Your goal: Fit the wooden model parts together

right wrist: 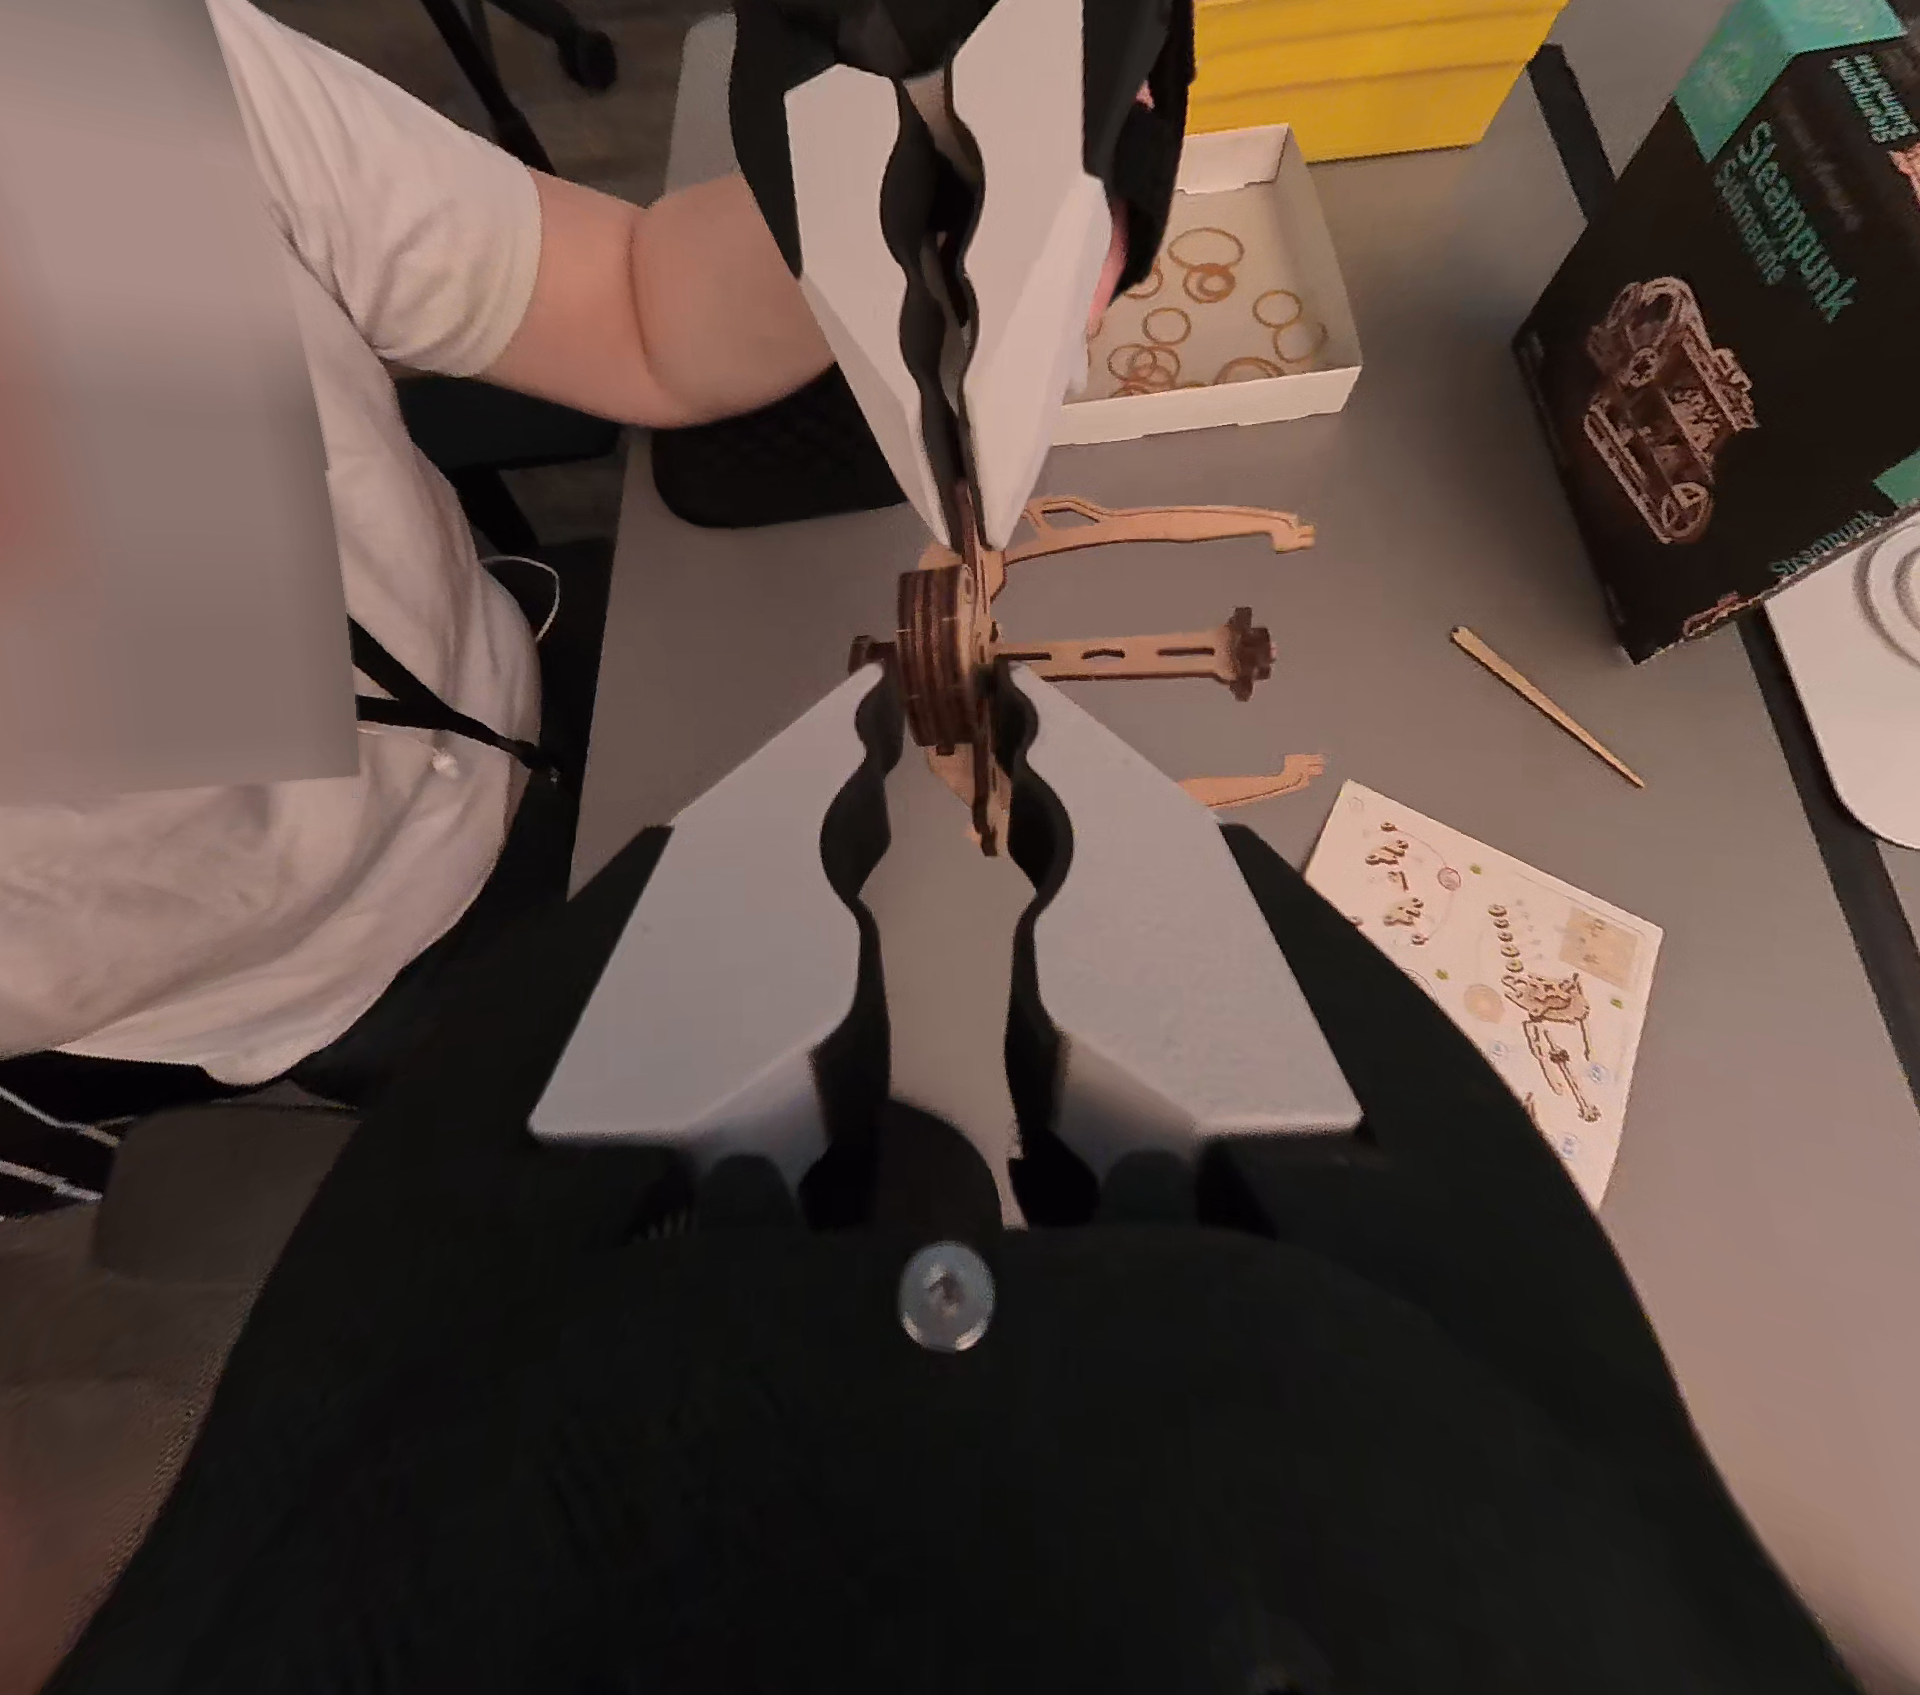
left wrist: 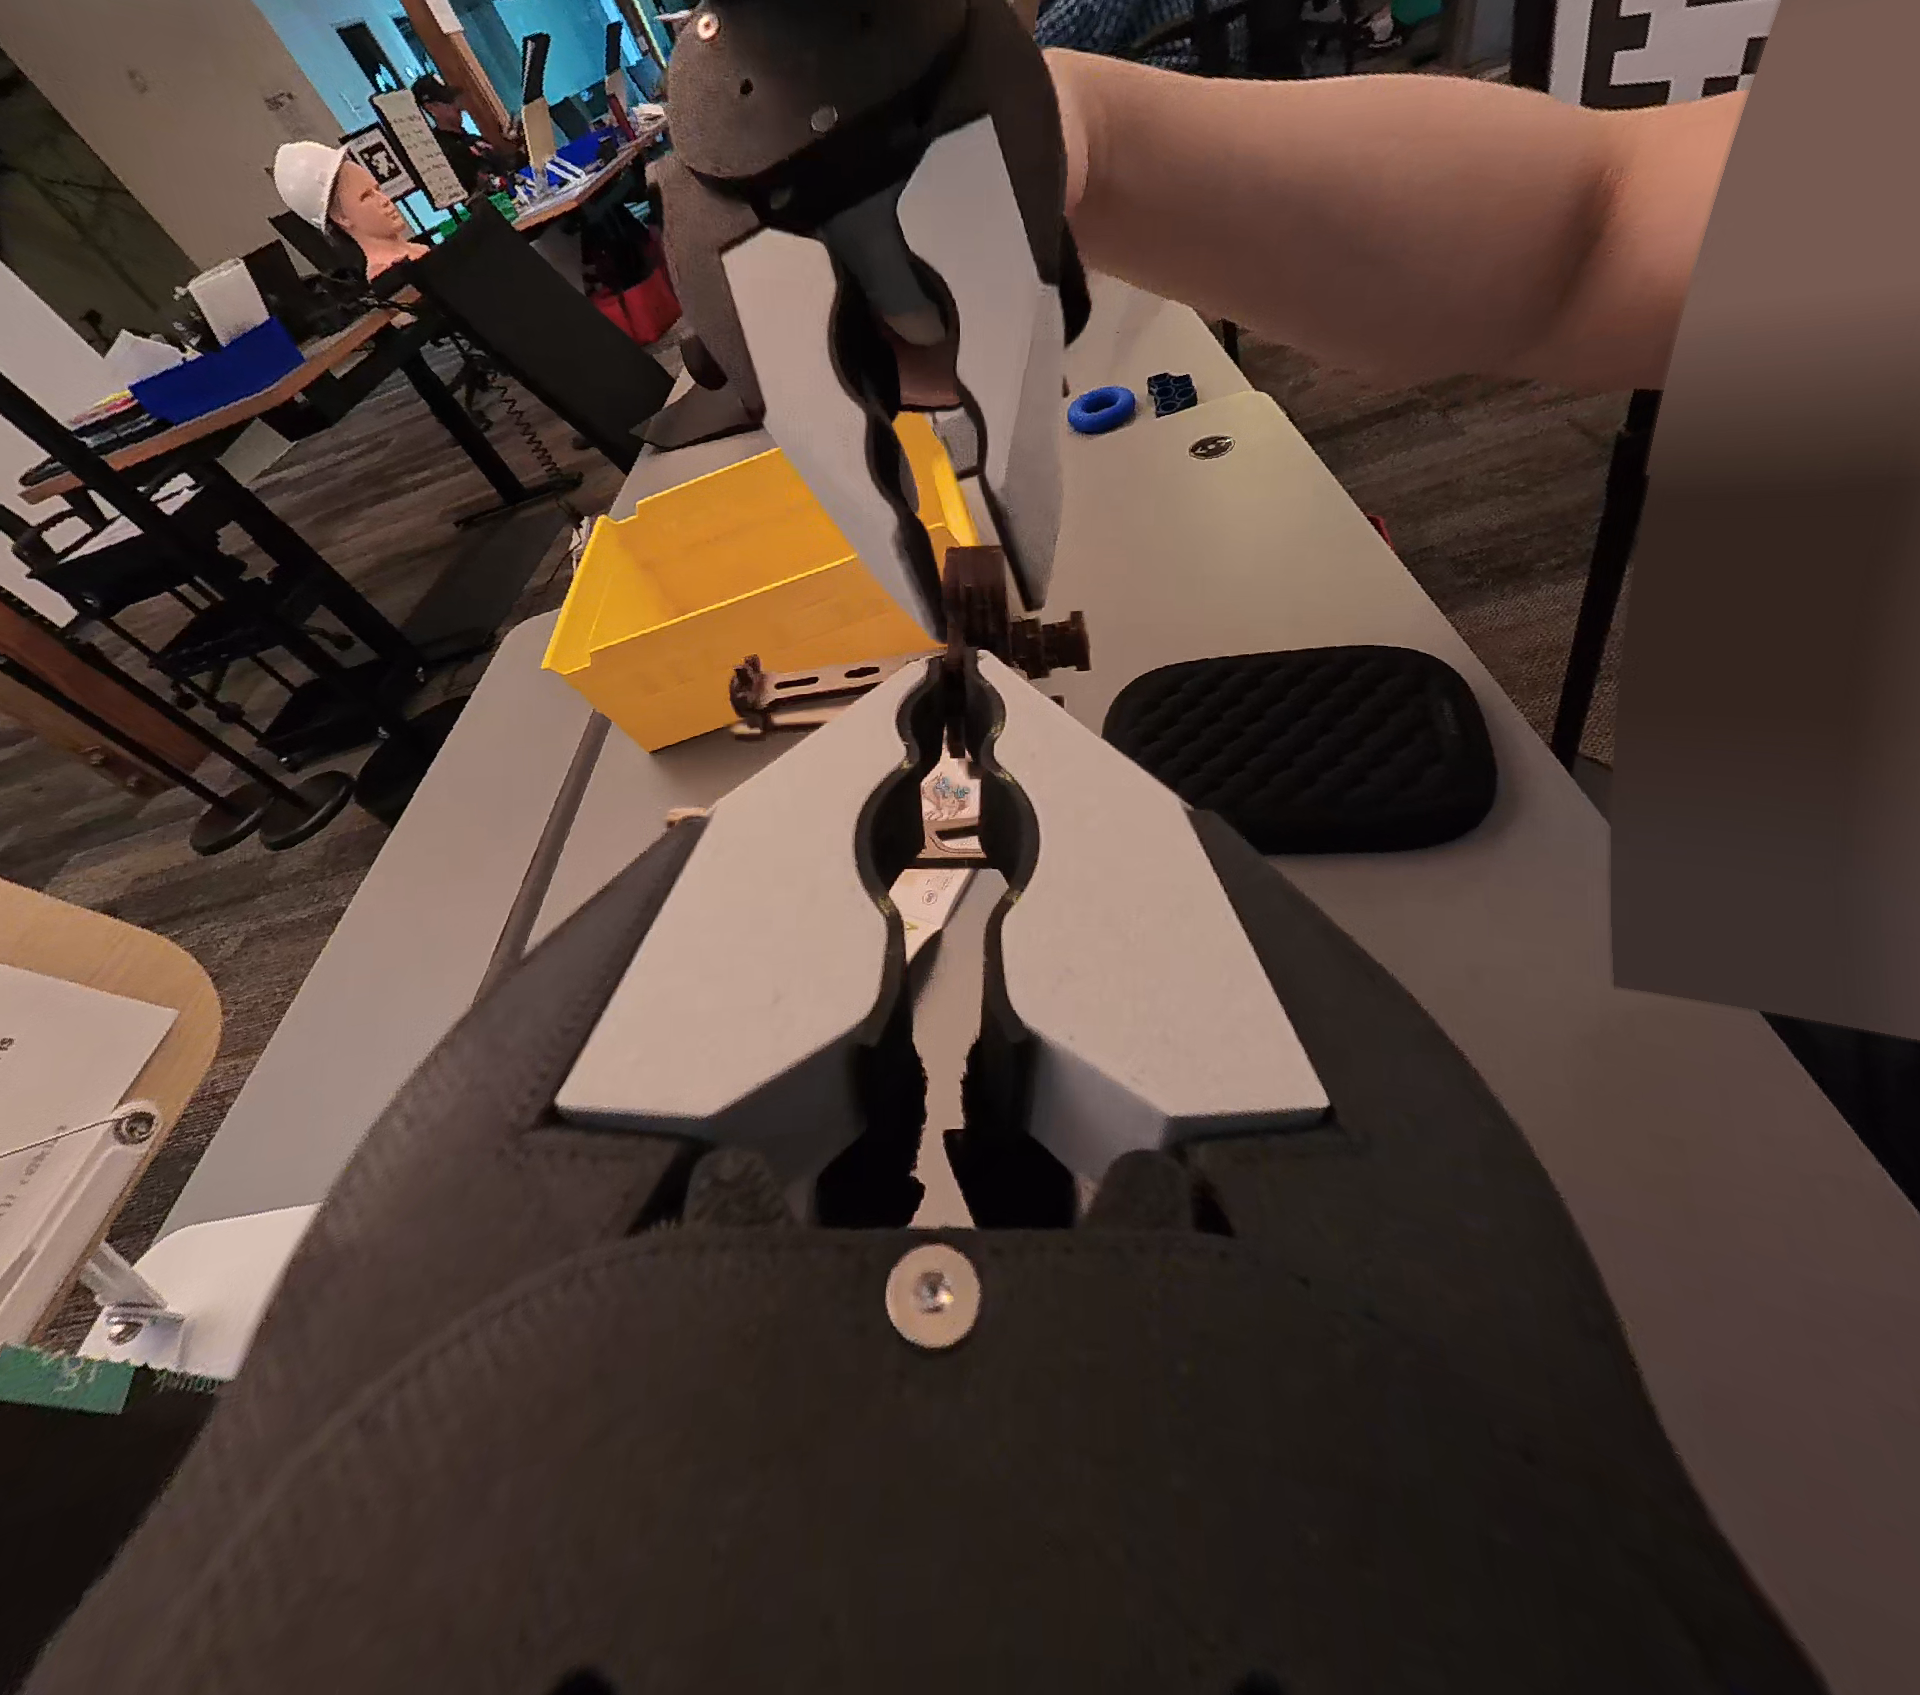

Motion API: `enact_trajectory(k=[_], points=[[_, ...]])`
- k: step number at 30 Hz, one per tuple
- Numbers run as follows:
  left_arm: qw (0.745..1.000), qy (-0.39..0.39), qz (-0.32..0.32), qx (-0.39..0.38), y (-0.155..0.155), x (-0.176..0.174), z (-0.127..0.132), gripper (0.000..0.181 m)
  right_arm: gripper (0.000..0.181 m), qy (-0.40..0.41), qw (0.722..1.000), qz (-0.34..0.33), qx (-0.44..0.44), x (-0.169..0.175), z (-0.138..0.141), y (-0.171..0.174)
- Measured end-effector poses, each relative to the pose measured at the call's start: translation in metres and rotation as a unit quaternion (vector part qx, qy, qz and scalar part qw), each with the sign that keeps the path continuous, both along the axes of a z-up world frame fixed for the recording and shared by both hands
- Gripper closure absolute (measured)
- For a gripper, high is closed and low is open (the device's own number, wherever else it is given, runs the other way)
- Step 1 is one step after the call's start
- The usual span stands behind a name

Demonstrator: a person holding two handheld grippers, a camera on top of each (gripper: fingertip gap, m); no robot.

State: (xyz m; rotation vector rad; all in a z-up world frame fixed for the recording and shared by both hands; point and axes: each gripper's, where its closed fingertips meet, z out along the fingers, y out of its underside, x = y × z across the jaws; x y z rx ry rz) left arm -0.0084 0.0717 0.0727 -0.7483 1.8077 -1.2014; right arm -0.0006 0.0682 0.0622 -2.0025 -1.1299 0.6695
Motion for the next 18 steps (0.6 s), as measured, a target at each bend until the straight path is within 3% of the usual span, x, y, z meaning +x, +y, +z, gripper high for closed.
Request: enact_trajectory(k=[1, 9, 11, 18], points=[[1.0, 0.002, -0.004, -0.001, -0.0005, -0.0006, -0.0006, 0.181, 0.167, 0.002, 1.0, 0.003, -0.004, -0.0009, -0.0004, -0.0008], [1.0, 0.009, -0.018, -0.003, -0.0058, -0.0025, -0.0018, 0.18, 0.166, 0.08, 0.991, 0.015, -0.103, -0.0033, -0.0008, -0.008], [1.0, 0.007, -0.011, -0.006, -0.0036, -0.0007, -0.0013, 0.181, 0.161, 0.09, 0.991, 0.004, -0.102, -0.0013, 0.002, -0.0048], [0.998, 0.021, -0.021, -0.047, -0.0036, -0.0012, 0.0009, 0.181, 0.168, 0.096, 0.992, 0.015, -0.075, -0.0011, 0.0082, -0.0059]])
